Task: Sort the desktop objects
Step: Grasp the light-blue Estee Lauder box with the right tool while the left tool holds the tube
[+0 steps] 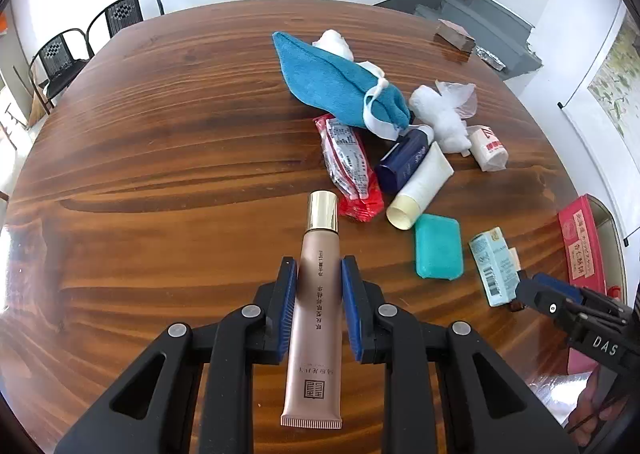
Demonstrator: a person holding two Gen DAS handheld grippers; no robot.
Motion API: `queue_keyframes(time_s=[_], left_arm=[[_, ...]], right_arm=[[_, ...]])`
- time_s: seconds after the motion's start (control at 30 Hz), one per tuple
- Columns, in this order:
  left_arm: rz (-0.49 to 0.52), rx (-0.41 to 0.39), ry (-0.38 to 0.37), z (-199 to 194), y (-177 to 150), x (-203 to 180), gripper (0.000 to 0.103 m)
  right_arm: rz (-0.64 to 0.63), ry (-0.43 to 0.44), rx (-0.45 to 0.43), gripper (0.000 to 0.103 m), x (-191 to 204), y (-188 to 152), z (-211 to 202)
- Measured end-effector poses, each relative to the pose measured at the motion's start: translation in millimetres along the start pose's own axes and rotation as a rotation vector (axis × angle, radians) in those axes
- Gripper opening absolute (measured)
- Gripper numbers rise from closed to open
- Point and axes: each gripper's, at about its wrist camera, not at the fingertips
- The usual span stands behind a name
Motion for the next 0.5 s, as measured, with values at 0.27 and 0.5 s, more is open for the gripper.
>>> queue_keyframes(time_s=[0.27,0.5], left_arm=[[-0.005,-0.01,0.011,-12.1,-8.5,-1.2,0.025],[-0.024,0.002,0.009,-15.2,-18.0,3.9,0.025]], right_arm=[[-0.068,0.039,-0.013,0.051,17.1,-6.9,-4.1],[-0.127,0.011,0.027,0.051,33.3,3.0,30.3]])
Point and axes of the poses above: each gripper's, at about its wrist camera, not at the fingertips, and z roughly the way its jaws point, x to its left, y to its top, and after that the axes turned 5 degrees about z, right-handed
